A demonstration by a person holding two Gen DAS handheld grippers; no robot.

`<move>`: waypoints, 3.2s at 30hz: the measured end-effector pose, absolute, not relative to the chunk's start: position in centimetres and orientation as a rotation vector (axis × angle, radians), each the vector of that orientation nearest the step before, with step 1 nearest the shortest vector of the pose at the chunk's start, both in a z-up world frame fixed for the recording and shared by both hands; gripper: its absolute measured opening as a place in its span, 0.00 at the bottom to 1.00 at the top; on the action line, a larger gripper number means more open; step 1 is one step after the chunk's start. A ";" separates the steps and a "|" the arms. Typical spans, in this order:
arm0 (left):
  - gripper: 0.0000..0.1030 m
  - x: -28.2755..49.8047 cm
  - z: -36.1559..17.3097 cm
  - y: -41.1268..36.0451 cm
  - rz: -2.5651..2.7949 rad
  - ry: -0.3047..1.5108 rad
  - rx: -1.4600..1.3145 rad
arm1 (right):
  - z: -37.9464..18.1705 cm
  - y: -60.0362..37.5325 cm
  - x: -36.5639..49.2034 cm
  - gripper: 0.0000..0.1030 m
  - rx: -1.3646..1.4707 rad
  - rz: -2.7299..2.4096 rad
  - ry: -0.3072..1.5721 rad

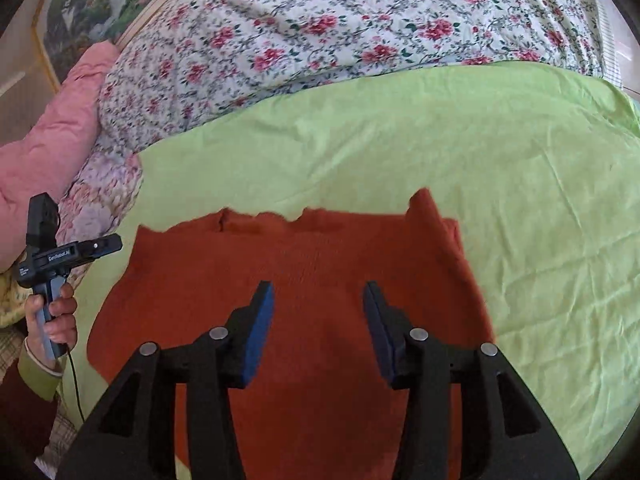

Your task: Fold small clothes

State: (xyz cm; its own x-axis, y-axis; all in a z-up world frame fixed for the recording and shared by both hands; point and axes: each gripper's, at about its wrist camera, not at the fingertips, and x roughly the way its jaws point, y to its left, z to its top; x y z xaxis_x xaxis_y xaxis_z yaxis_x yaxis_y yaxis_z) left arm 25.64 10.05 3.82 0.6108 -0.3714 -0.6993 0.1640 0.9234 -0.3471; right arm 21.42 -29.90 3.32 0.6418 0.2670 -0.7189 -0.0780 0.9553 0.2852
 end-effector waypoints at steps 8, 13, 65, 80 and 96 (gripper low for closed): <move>0.50 28.3 -1.7 10.6 -0.189 1.012 -0.214 | 0.2 -33.6 20.1 0.57 0.236 -0.006 0.921; 0.42 28.6 -0.8 13.1 -0.177 0.987 -0.309 | 0.9 -37.1 17.9 0.57 0.386 -0.121 0.860; 0.30 11.7 -4.7 13.6 -0.078 0.875 -0.690 | -0.1 -24.0 3.7 0.68 0.519 0.190 0.865; 0.05 12.7 6.3 -0.3 -0.394 0.672 -0.339 | 2.2 -30.3 8.6 0.68 0.588 0.222 0.784; 0.05 14.0 1.0 -9.1 -0.541 0.818 -0.218 | -1.4 -26.8 22.8 0.68 0.607 0.549 1.086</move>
State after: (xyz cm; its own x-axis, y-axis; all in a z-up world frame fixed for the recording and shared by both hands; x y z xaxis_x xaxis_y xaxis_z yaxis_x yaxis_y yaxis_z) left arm 14.03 -9.14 1.02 0.5584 -0.5365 -0.6327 0.3728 0.8437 -0.3863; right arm 22.83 -26.83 -1.44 0.3667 0.6769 -0.6383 -0.1128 0.7134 0.6916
